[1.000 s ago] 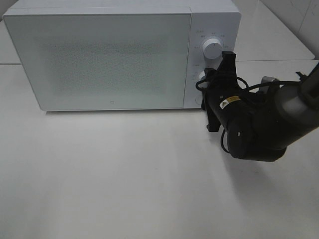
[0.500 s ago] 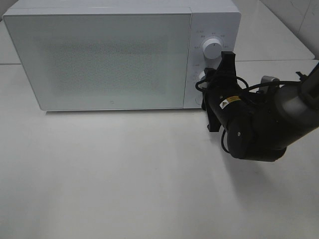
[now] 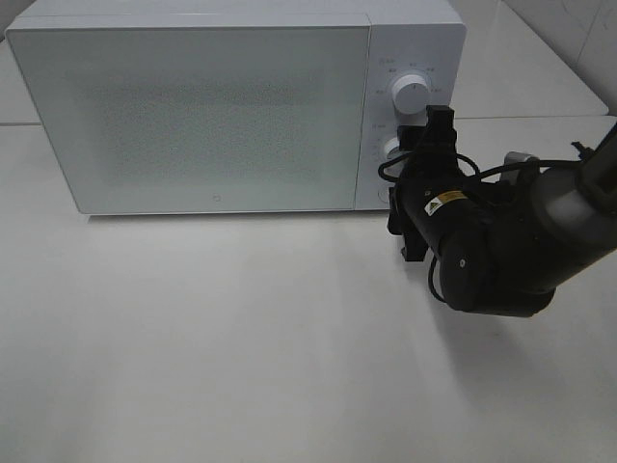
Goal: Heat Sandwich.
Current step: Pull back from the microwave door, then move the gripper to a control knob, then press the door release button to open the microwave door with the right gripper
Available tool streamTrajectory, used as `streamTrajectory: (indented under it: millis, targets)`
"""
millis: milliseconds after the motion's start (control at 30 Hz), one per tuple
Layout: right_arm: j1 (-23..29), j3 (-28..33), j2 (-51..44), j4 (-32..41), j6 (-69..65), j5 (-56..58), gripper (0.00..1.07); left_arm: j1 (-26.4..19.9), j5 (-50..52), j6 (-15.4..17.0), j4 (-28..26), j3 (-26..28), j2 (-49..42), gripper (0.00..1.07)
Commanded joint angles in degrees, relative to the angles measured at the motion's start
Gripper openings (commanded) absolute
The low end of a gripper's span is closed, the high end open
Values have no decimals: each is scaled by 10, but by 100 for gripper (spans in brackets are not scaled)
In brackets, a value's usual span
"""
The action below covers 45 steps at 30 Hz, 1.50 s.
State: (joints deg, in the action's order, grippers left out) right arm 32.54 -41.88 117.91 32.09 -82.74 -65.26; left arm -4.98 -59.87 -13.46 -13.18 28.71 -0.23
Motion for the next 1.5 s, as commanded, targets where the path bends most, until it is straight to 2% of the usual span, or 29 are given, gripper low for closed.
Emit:
streamTrajectory:
  millis: [33,267,467,533,933,1200,1233,1367,1467,1500]
  targets:
    - [-4,-10,-6,-7,2,-19,76,0,3,4,-3,-1,-15,101]
    - [-4,-9,-9,-19,1,-18,76,0,3,4,-3,-1,-15,101]
    - [-4,17,-27,-27,3,-14,76,0,3,4,-3,-1,-15,101]
    - [-4,41,-37,-48,3,-14,76,0,3,4,-3,-1,-15,101]
    - [-4,132,-131,-61,38,65,76,0,3,4,-3,-1,-15,101]
    - [-6,145,-217,-64,190,229,75,0,3,4,-3,-1,-15,101]
    - [-6,145,-238,-64,253,270,75,0,3,4,-3,-1,-15,101]
    - [-6,144,-265,-64,334,323,75,0,3,4,-3,-1,-15,101]
    - [-6,128,-296,-65,478,409,75,0,3,4,-3,-1,-15,101]
    - [-6,128,-296,-65,478,409,75,0,3,4,-3,-1,-15,101]
